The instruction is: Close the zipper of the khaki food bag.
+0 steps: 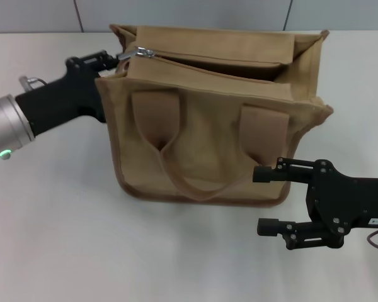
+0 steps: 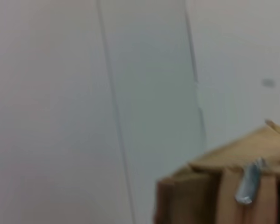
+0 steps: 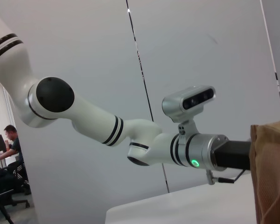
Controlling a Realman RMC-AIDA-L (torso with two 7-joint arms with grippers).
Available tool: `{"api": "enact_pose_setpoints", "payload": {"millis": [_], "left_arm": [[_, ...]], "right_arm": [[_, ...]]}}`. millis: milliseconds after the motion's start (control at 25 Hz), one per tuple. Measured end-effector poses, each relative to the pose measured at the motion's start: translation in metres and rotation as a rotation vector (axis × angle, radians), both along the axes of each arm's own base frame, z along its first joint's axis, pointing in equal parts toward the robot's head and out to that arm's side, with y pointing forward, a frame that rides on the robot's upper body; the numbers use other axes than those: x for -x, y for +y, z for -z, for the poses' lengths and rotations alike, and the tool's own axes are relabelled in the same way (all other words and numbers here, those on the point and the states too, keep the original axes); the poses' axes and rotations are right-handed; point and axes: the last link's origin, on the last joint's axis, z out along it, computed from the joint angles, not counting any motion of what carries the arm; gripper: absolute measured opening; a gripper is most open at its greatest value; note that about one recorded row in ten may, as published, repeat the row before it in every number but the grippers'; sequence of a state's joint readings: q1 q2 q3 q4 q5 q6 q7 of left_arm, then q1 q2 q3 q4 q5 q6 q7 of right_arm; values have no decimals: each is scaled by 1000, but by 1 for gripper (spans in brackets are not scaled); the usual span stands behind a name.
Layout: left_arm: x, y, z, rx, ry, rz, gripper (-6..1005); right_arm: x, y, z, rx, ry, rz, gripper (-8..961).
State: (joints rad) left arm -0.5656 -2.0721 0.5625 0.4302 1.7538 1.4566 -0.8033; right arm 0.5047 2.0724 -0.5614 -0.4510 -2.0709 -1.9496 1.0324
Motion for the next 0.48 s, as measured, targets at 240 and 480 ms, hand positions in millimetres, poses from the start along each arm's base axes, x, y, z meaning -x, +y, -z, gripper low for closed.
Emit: {"api": "enact_pose_setpoints", "payload": {"millis": [240,480], "left_arm": [[5,-6,-9,-38,-55,-12,465],[5,-10,-10,-31,-67,0,173]], "right_arm": [[0,0,0,-1,1,0,715],[0,0,0,-3,2,0,711]]}}
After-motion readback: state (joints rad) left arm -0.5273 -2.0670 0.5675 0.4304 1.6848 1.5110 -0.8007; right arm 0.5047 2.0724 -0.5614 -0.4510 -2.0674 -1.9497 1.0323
